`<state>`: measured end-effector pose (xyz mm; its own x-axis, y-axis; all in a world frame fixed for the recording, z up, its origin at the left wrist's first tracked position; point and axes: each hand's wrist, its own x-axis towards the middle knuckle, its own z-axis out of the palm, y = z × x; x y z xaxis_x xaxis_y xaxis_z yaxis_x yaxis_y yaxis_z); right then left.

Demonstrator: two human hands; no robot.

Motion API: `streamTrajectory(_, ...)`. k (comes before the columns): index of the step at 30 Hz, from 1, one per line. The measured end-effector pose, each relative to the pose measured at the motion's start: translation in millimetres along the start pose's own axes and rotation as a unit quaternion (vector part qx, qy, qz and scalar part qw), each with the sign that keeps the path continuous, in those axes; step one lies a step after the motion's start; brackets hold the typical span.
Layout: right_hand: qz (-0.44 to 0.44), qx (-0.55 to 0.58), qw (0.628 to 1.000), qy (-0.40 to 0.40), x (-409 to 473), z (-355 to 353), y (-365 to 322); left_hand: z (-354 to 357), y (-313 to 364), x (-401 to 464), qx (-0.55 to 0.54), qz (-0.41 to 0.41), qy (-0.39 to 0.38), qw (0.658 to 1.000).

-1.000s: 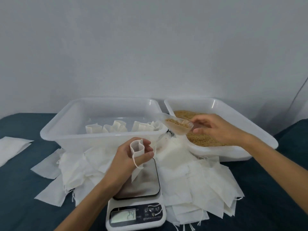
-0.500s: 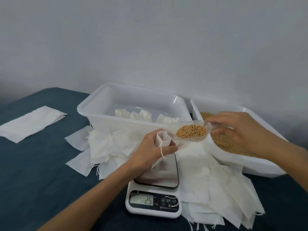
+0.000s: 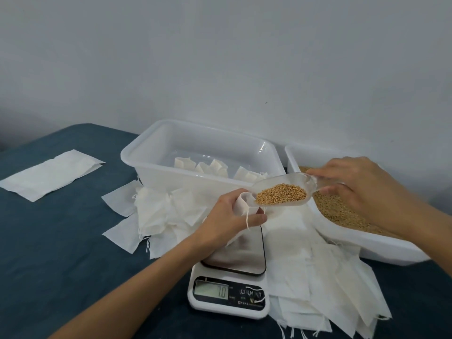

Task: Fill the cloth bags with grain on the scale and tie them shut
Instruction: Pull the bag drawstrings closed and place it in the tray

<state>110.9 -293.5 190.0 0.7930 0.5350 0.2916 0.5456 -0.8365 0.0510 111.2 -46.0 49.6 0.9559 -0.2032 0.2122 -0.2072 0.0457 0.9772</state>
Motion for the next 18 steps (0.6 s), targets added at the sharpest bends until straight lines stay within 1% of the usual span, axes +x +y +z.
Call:
streamTrajectory(8,0.005,-0.039,0.999,0.001,-0.6,-3.7,-5.9,0.4,3.1,-0.7,-0.007,0.01,-0.007,1.0)
streamTrajectory(18,-0.012,-0.055,0.998,0.017,-2.1,-1.4,-4.9,0.2,4.9,-1.4,0.004,0.0,0.001,1.0)
